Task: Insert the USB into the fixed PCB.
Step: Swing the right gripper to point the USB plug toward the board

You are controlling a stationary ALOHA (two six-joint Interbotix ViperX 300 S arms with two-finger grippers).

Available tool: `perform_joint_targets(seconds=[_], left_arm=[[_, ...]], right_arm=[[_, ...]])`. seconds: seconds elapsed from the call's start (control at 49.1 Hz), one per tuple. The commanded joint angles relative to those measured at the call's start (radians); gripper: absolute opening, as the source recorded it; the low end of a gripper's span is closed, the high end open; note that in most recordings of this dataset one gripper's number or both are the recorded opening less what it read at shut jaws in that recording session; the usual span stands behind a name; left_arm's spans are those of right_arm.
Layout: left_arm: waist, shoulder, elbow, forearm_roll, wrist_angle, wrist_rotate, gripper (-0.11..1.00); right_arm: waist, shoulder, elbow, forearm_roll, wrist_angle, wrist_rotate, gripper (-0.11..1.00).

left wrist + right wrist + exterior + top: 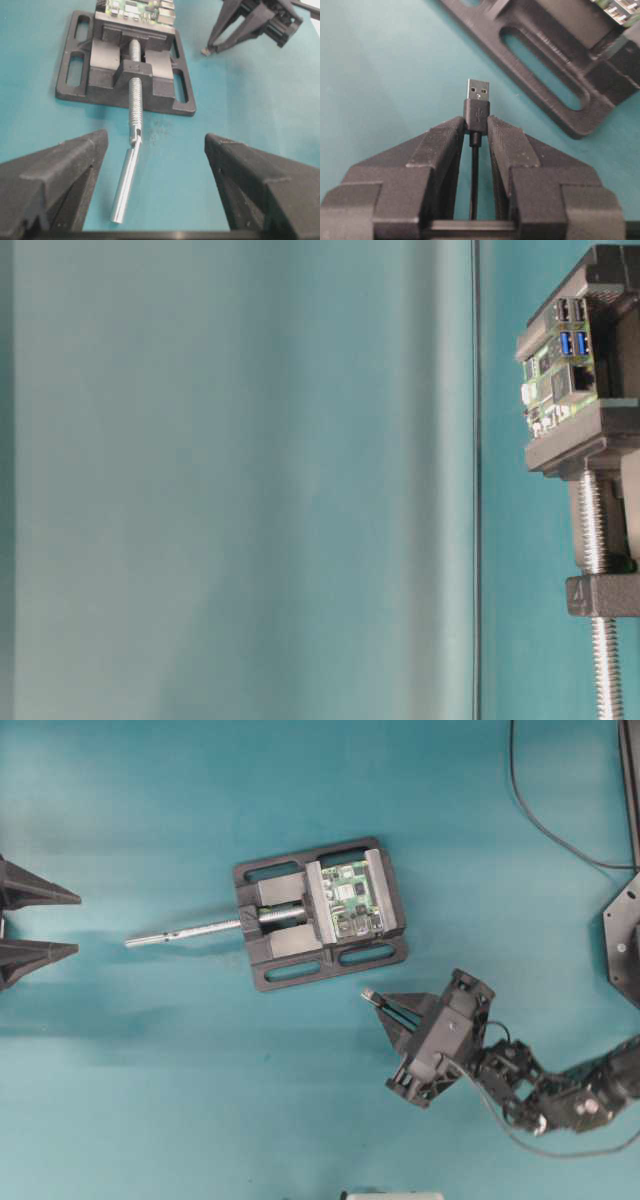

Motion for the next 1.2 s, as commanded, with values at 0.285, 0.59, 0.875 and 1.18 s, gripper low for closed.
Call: perform_joint_targets(seconds=[0.285, 0.59, 0.875, 1.18], left_arm=[[0.0, 0.017, -0.012, 0.005, -0.003, -0.011, 0.95], [0.0, 0.017, -0.012, 0.005, -0.003, -0.011, 0.95], [0.0, 0.017, -0.012, 0.003, -0.003, -0.011, 0.95], [0.0, 0.017, -0.012, 0.005, -0.003, -0.011, 0.95]], right_arm=[[0.018, 0.12, -0.207, 0.192, -0.193, 0.002, 0.21], [0.018, 0.16, -0.275, 0.307, -0.354, -0.067, 0.21], [0.017, 0.193, -0.316, 0.334, -0.417, -0.054, 0.21], [0.015, 0.215, -0.359, 0.336, -0.517, 0.011, 0.21]])
